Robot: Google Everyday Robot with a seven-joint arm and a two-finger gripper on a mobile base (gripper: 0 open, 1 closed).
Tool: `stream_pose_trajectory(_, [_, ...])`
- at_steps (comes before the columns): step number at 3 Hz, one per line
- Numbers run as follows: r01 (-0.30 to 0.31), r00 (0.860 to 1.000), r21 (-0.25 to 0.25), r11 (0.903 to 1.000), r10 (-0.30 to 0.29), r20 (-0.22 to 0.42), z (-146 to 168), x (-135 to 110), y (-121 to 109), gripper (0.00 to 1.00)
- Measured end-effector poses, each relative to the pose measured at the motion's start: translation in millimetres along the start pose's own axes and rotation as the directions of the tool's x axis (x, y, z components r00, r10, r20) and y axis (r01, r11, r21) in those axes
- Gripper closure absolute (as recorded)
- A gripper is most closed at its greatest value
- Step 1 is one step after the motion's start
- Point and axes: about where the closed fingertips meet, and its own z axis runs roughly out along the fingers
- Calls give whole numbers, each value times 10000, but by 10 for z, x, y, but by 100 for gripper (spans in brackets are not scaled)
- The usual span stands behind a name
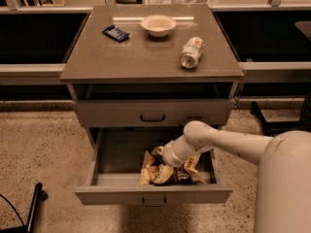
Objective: Pick brown chip bag from middle drawer and place on counter
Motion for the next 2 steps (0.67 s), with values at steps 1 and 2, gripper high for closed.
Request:
stream_pose_trajectory(1, [-40,9998,-175,9998,37,-182,95,43,12,27])
stream_pose_trajectory(2, [-21,9993,-310,9995,10,-367,184,61,25,35])
